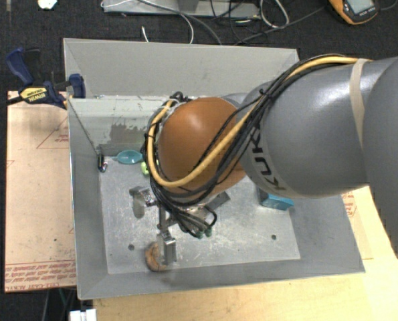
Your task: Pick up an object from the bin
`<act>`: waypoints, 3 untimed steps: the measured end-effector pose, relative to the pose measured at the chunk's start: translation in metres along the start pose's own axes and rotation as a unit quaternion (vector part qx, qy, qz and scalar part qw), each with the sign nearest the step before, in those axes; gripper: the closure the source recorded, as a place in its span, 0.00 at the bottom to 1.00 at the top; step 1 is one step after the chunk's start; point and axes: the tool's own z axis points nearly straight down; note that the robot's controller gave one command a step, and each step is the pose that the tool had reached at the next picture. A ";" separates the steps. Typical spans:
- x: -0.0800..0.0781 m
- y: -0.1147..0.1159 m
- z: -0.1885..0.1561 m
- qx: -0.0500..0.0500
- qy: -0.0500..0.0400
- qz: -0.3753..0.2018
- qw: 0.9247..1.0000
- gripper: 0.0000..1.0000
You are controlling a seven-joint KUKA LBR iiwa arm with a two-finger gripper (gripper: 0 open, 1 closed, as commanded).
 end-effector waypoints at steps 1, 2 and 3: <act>-0.046 -0.006 0.057 0.000 -0.001 0.066 0.998 0.00; -0.022 -0.005 0.056 0.000 0.001 0.035 0.999 0.00; -0.032 -0.042 0.038 0.000 0.000 0.095 0.995 0.00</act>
Offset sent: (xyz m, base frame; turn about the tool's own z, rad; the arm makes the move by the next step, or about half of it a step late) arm 0.0018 -0.0004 -0.0437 0.0211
